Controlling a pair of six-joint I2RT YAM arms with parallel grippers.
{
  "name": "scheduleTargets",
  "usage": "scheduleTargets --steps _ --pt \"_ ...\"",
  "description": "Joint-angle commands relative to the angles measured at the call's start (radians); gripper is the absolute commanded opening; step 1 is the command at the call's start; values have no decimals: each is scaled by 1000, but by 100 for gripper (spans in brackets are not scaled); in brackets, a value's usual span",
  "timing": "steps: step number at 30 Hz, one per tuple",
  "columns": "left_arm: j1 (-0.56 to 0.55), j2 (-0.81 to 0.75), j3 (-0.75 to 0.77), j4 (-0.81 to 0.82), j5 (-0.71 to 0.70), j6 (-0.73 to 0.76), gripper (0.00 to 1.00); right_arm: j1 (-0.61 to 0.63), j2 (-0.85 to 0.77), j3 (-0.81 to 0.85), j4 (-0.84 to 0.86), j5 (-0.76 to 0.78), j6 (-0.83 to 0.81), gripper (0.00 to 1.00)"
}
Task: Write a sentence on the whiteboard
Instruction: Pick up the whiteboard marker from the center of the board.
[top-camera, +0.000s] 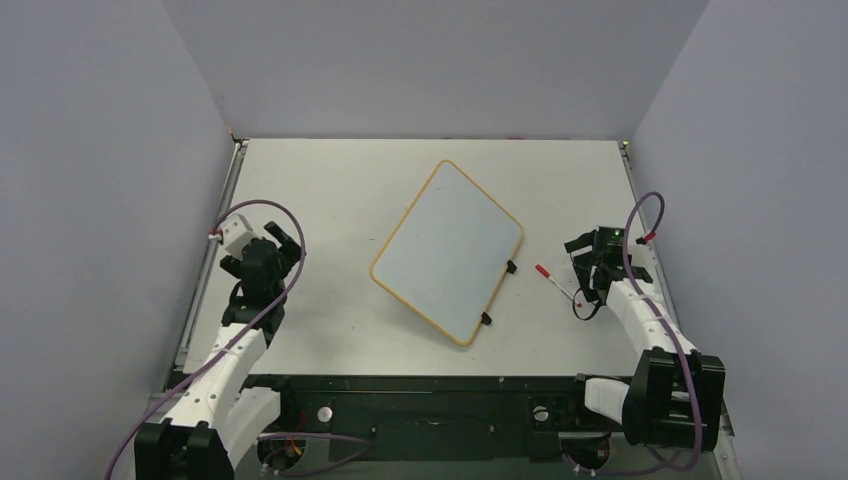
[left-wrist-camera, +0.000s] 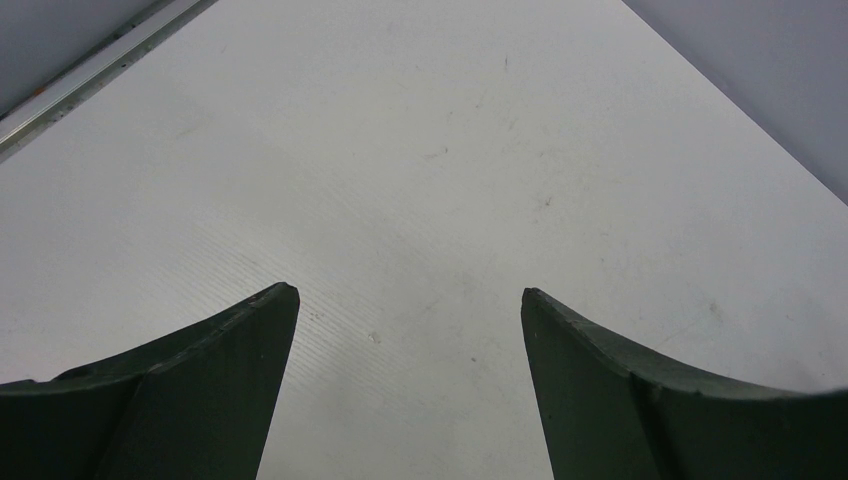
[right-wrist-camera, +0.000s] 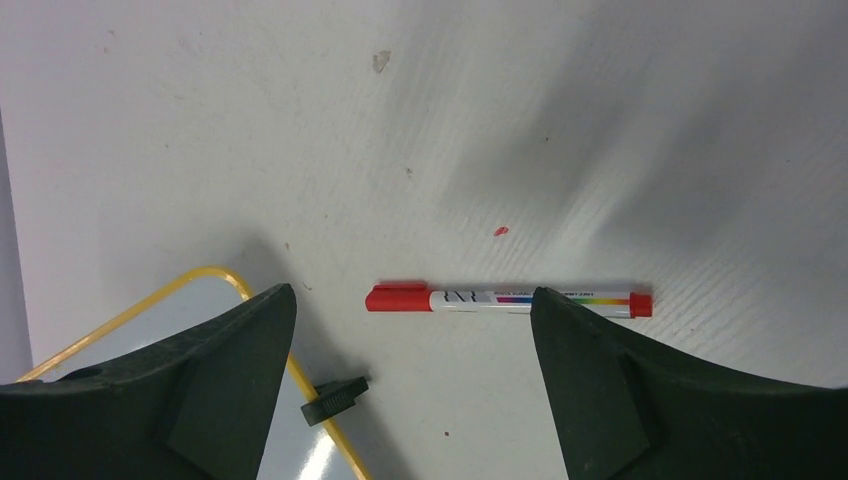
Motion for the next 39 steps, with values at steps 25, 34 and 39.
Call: scheduleTargets --steps 25,34,39 --pt "-25 -31 64 -16 -40 6 80 346 313 202 -73 261 -507 70" --pt "-26 -20 66 -12 -28 4 79 355 324 233 -90 356 -613 59" --pt "-26 -16 68 -10 -24 2 79 344 421 279 -92 280 -637 54"
